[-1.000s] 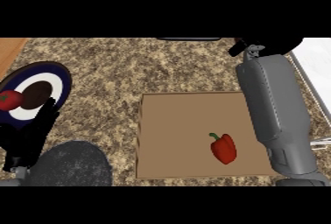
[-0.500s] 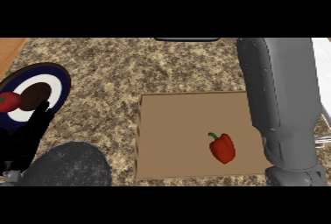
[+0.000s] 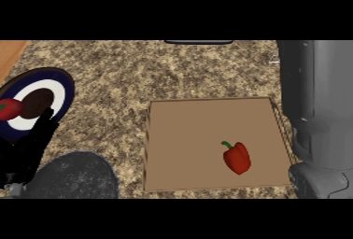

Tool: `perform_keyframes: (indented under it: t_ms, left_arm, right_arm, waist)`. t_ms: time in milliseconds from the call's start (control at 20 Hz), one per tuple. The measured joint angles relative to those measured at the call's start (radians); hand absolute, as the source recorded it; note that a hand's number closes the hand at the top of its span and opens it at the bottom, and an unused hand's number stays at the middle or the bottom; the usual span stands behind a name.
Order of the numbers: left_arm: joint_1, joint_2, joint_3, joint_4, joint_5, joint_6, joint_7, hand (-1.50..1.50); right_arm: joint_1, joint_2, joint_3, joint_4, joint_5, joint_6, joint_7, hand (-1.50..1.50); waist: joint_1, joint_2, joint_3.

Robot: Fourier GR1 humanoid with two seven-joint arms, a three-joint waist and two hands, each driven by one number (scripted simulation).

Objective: Pick the cupcake from the tray and place it in the tiered shelf

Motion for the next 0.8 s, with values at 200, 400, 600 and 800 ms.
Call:
perform_keyframes:
  t_ms: [200,400,600,800]
  left_arm:
    - [-0.004,-0.006,-0.004,-0.007,-0.008,0.008,0.013,0.0]
    - [0.019,-0.007,-0.002,-0.012,-0.01,-0.001,0.0,0.0]
    - [0.017,-0.008,0.002,-0.022,-0.013,0.0,0.005,0.0]
    - [0.001,-0.006,0.011,-0.018,-0.016,0.002,0.017,0.0]
  right_arm:
    - [-0.052,-0.029,-0.05,0.023,0.059,0.059,-0.021,1.5]
    - [-0.078,-0.071,-0.106,0.039,0.089,0.109,-0.055,1.5]
    - [-0.095,-0.107,-0.153,0.061,0.122,0.136,-0.073,1.5]
    - [-0.088,-0.151,-0.192,0.078,0.154,0.155,-0.097,1.5]
  waist:
    - [-0.001,0.001,0.0]
    - [-0.002,0.001,0.0]
    - [0.0,0.003,0.001]
    - [-0.002,0.004,0.001]
